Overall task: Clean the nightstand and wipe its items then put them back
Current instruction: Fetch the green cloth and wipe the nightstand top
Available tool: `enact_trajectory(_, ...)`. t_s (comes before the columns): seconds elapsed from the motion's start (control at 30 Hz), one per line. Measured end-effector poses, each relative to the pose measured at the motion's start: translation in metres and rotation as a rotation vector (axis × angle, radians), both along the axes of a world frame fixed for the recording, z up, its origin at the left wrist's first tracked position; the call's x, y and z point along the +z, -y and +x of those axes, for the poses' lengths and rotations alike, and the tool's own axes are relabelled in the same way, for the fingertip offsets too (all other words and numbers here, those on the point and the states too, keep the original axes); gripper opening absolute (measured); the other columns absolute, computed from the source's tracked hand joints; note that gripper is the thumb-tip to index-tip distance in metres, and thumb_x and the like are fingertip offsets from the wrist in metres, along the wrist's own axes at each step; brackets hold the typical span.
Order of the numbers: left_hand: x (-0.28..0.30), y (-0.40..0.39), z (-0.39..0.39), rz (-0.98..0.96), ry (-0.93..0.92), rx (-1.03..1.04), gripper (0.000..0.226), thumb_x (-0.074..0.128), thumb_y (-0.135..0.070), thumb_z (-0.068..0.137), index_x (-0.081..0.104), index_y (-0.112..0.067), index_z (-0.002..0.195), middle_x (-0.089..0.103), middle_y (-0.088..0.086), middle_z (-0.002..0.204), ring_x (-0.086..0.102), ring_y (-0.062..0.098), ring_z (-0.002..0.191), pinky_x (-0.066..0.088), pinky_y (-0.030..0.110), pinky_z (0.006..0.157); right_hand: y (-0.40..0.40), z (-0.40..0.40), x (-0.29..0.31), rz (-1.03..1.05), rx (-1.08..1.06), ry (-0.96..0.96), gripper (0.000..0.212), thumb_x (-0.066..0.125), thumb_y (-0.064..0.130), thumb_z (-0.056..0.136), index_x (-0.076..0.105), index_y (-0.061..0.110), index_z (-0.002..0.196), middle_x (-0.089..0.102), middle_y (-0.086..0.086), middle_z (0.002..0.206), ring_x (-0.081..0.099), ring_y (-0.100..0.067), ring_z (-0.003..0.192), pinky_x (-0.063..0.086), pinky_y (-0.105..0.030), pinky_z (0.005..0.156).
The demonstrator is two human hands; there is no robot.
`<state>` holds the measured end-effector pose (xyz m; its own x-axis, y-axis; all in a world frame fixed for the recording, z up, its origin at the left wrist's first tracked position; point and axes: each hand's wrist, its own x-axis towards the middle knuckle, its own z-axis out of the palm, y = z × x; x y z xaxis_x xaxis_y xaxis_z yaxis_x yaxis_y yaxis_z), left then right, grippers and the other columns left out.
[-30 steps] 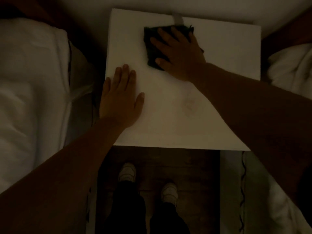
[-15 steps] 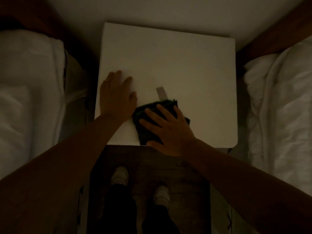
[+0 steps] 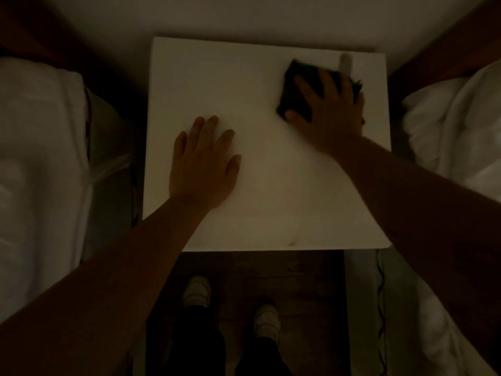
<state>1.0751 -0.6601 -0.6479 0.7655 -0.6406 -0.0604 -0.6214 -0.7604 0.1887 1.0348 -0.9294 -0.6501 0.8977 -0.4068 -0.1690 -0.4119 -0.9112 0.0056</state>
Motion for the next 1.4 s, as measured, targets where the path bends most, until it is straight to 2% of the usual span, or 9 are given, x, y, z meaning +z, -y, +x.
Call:
enact_trajectory(0.3,0.002,0.002,0.003,0.037,-0.014,-0.01,0.058,0.026,-0.053,0.091,0.037,-0.022,0.138,0.026,0.011,0.152,0.016,0.03,0.142,0.017,0.054,0.113,0.022,0.03,0.002,0.013,0.052,0.005,0.072,0.015,0.078,0.081,0.01,0.046,0.146,0.01,-0.002,0.16,0.004,-0.035,0.145,0.006,-0.064,0.111)
enact_trajectory(0.63,0.001,0.001,0.004,0.087,-0.009,-0.017,0.055,0.025,-0.048,0.093,0.033,-0.022,0.141,0.022,0.012,0.154,0.015,0.031,0.142,0.014,0.054,0.113,-0.037,-0.057,0.01,0.095,0.437,-0.051,0.085,0.026,0.082,0.076,0.017,0.038,0.148,0.022,-0.003,0.157,0.014,-0.035,0.144,0.015,-0.063,0.11)
enact_trajectory(0.73,0.001,0.002,0.0,0.102,0.005,-0.01,0.054,0.024,-0.047,0.094,0.033,-0.021,0.141,0.022,0.012,0.154,0.015,0.031,0.142,0.015,0.053,0.113,-0.062,-0.091,0.012,0.141,0.486,-0.031,0.074,0.033,0.074,0.083,0.024,0.037,0.147,0.026,-0.004,0.155,0.018,-0.033,0.143,0.016,-0.06,0.111)
enact_trajectory(0.9,0.005,0.001,-0.005,0.08,0.0,0.007,0.053,0.027,-0.044,0.095,0.033,-0.02,0.142,0.02,0.011,0.155,0.014,0.031,0.143,0.014,0.053,0.114,-0.089,-0.153,0.015,0.356,0.688,0.129,0.051,0.059,0.047,0.087,0.053,0.026,0.134,0.049,-0.006,0.142,0.04,-0.031,0.134,0.035,-0.054,0.103)
enact_trajectory(1.0,0.008,0.001,-0.007,0.079,0.017,-0.002,0.051,0.028,-0.042,0.096,0.033,-0.02,0.142,0.02,0.012,0.155,0.013,0.031,0.143,0.014,0.053,0.114,-0.081,-0.172,0.018,0.438,0.767,0.225,0.044,0.062,0.038,0.087,0.059,0.019,0.127,0.058,-0.009,0.132,0.052,-0.029,0.125,0.039,-0.049,0.1)
enact_trajectory(1.07,0.007,0.003,-0.007,0.069,0.032,-0.004,0.05,0.03,-0.042,0.095,0.034,-0.019,0.14,0.022,0.013,0.154,0.015,0.031,0.142,0.015,0.054,0.113,-0.052,-0.159,0.017,0.386,0.705,0.352,0.041,0.059,0.032,0.087,0.063,0.012,0.123,0.063,-0.013,0.123,0.056,-0.03,0.118,0.041,-0.042,0.098)
enact_trajectory(1.13,0.005,0.004,-0.006,0.059,0.049,-0.008,0.049,0.033,-0.042,0.095,0.036,-0.019,0.138,0.024,0.014,0.152,0.017,0.033,0.141,0.017,0.055,0.112,-0.007,-0.133,0.016,0.314,0.536,0.37,0.043,0.058,0.03,0.087,0.06,0.008,0.124,0.062,-0.017,0.123,0.053,-0.033,0.119,0.038,-0.044,0.1)
enact_trajectory(1.3,0.006,0.004,-0.005,0.02,0.051,-0.033,0.049,0.032,-0.042,0.096,0.039,-0.016,0.137,0.027,0.015,0.151,0.019,0.033,0.14,0.02,0.057,0.11,0.078,-0.074,0.006,0.052,0.115,0.068,0.075,0.03,0.074,0.084,0.021,0.037,0.148,0.025,-0.005,0.156,0.013,-0.032,0.144,0.014,-0.06,0.112)
enact_trajectory(1.4,0.005,0.004,-0.003,0.022,0.038,-0.028,0.055,0.026,-0.047,0.093,0.038,-0.017,0.137,0.026,0.014,0.151,0.019,0.032,0.141,0.019,0.055,0.111,0.1,-0.04,0.003,0.052,0.061,0.05,0.077,0.028,0.078,0.081,0.015,0.041,0.148,0.016,-0.003,0.158,0.008,-0.03,0.145,0.009,-0.058,0.113)
